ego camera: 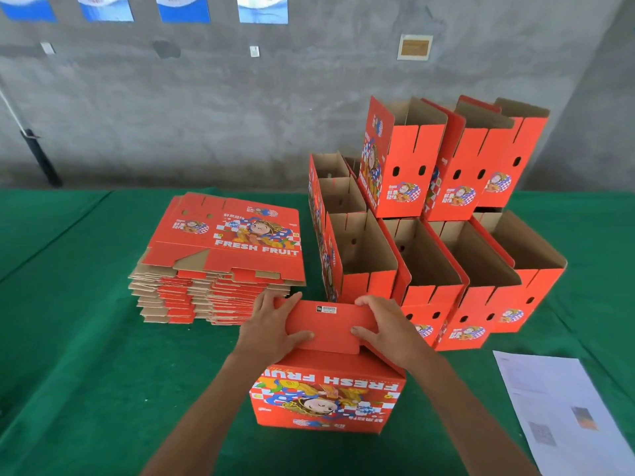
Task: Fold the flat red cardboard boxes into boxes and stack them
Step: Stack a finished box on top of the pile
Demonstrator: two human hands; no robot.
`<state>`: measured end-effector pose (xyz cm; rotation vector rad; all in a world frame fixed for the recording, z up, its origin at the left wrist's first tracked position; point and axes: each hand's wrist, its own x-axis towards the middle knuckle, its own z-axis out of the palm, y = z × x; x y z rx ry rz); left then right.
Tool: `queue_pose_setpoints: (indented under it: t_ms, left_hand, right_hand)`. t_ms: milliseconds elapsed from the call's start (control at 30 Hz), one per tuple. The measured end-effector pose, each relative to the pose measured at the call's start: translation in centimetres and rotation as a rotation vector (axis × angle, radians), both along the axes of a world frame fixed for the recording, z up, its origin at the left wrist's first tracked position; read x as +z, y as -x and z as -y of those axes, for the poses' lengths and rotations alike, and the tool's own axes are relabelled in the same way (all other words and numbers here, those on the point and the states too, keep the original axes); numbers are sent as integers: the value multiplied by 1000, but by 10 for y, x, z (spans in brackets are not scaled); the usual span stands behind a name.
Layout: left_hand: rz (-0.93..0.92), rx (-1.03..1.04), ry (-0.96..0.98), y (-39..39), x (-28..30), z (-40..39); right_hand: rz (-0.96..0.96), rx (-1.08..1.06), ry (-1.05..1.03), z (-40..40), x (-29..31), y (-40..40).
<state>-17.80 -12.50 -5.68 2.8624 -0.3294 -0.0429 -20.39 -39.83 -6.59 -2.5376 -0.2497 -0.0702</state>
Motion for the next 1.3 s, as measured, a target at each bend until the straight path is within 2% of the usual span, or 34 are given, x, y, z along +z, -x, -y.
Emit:
queue_pose_setpoints:
  t_ms: [100, 167, 233, 267, 333, 367, 400, 467, 533, 567, 700, 867, 1067, 1167, 1233, 1300]
  left_hand:
    - [3, 37, -68, -4, -2, 6]
    - [45, 39, -60, -5, -3, 3]
    - [55, 60, 37, -4, -3, 1]
    - [37, 69, 70, -3, -4, 1]
    - [1, 93, 59, -1, -9, 1]
    - [-8, 114, 59, 0, -11, -1]
    - [-7, 140, 72, 0, -12, -4]
    - [9, 171, 96, -1, -11, -12]
    - [13, 186, 118, 1, -13, -20]
    - [10, 193, 132, 2, -14, -23]
    - [-4, 225, 187, 8, -18, -31]
    - [0, 305, 236, 15, -19, -44]
    - [-3, 348, 317, 32, -24, -59]
    - [-19, 402, 412, 43, -20, -69]
    - [4, 434, 521, 52, -11, -78]
    - [28, 449, 630, 61, 4, -89]
  right_hand:
    - [28, -15, 98, -8, 1, -1]
    - [16, -15, 82, -9, 2, -1]
    - [35, -48, -48, -10, 2, 0]
    - [55, -103, -176, -10, 1, 1]
    - [56, -321, -447, -8, -1, 2]
    - [6, -439, -506, -5, -2, 2]
    - [-83, -503, -467, -1, -2, 1]
    - [-387, -506, -323, 9, -6, 2]
    - [-719, -480, -349, 13, -11, 6]
    - [-822, -468, -378, 14, -13, 8]
    - [-963, -432, -430, 13, -18, 11]
    - [-1039, -395, -461, 2, -6, 15]
    - [-1034, -330, -463, -3, 4, 19]
    - [-1071, -275, -517, -10, 10, 26]
    - [-1027, -223, -552, -15, 20, 32]
    - [-890, -176, -581, -20, 40, 37]
